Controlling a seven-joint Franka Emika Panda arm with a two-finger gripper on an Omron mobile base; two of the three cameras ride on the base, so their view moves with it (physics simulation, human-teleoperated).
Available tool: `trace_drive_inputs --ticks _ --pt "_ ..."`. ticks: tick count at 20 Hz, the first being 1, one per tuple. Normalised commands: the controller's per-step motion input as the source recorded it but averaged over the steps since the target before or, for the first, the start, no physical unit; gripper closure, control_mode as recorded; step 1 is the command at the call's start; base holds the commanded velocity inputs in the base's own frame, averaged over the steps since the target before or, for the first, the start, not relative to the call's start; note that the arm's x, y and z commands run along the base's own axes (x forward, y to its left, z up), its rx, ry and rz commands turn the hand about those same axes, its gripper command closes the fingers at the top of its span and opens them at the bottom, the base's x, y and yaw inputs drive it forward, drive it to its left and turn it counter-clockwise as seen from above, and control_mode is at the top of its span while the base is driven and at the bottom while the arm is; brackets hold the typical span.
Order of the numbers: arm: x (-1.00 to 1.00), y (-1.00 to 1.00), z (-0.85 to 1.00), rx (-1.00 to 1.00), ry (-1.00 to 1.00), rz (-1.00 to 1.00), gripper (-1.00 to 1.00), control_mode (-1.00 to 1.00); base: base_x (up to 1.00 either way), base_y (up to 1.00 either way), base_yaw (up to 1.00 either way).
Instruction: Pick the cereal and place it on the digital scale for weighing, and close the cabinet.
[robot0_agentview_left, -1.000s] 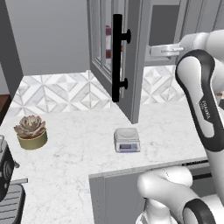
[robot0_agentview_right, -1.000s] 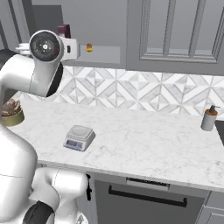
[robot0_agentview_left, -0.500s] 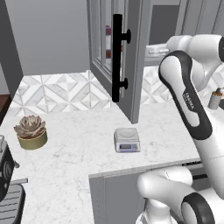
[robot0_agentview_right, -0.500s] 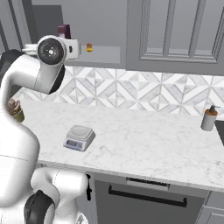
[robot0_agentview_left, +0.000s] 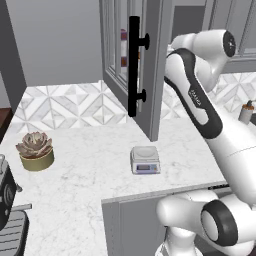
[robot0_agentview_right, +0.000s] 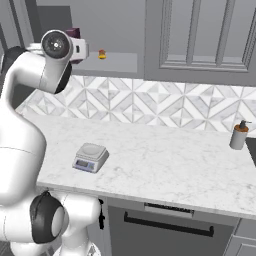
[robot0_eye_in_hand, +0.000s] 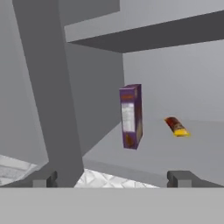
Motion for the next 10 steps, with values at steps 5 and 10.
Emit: trace_drive_inputs --ticks 5,10 --pt "0.47 0.2 -0.02 0.0 0.0 0.0 -1.0 -1.0 0.0 0.0 0.0" --pt "0.42 0.19 0.0 0.0 0.0 0.0 -1.0 -1.0 0.0 0.0 0.0"
